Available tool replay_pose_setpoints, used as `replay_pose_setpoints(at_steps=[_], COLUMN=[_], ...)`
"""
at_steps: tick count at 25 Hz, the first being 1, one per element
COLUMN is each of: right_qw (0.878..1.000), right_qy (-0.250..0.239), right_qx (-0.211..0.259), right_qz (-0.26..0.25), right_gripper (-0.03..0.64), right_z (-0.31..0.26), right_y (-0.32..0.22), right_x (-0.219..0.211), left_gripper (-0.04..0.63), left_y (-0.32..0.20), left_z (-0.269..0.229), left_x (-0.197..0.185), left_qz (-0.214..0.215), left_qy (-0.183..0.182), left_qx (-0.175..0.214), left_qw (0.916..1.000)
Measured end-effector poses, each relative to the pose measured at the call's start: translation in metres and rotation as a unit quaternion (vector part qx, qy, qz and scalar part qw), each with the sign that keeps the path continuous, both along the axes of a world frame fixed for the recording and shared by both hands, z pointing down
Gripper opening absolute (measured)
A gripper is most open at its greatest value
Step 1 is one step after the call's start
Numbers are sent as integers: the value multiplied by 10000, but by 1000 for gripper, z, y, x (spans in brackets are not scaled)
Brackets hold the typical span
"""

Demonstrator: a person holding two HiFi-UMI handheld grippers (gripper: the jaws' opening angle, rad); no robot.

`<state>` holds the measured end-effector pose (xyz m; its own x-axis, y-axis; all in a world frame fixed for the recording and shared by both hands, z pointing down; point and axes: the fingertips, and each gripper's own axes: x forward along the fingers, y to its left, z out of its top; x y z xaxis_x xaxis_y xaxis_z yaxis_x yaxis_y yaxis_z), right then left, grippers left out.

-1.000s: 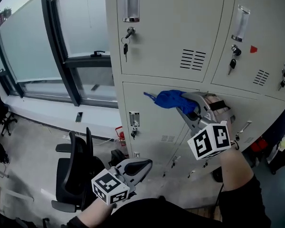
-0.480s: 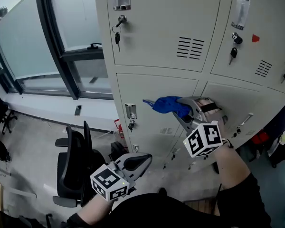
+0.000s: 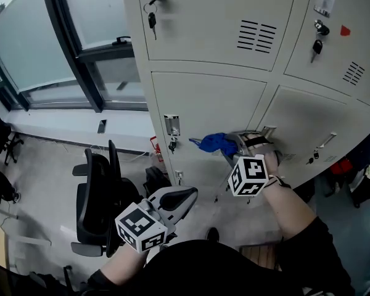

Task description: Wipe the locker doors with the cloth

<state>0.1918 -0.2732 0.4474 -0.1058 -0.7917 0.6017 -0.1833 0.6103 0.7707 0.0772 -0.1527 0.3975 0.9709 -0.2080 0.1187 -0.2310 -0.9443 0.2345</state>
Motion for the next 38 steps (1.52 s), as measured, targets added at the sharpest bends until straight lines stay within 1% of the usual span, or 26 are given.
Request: replay_pose_setpoints(at_steps=[6,12,17,21,23,25,27,29,31,35,38], right_qw=[9980,9941,9918,9900,9903,9914,9928,9938,9934,9872,9820], right_qy=[195,359,353,334,204,-109,-510,-863,-1118,-1438,-1359], right_qx=[-499,-922,-1126,-1267,-1269,-1186,-970,-623,-210,689,1298], right_qz=[324,438,483,516,532,548,481,330,176,79,198], right_gripper=[103,103,103,103,103,103,103,103,103,103,103], right_z=[52,100,123,139,136,120,85,37,-16,-123,-186], right_y=[-1,-1,-4,0,4,8,14,20,25,32,35], right_x=[3,1,2,5,5,3,-6,-16,-19,-4,20], left_gripper=[8,8,8,8,8,8,8,8,8,8,8], left_y=[-6,-11,-13,-9,-8,-8,-8,-7,-5,0,3], left_z=[1,2,1,4,3,1,0,-2,-4,-11,-14], left_x=[-11,-21,-24,-23,-21,-20,-17,-12,-6,8,17], left_qz=[-134,-263,-347,-336,-321,-297,-246,-172,-90,107,220], left_qy=[-8,-25,-16,-44,-44,-31,-1,35,73,155,205], left_qx=[-26,-75,-69,-97,-82,-72,-68,-57,-30,42,69], left_qw=[9999,9996,9994,9994,9994,9995,9997,9998,9999,9998,9995])
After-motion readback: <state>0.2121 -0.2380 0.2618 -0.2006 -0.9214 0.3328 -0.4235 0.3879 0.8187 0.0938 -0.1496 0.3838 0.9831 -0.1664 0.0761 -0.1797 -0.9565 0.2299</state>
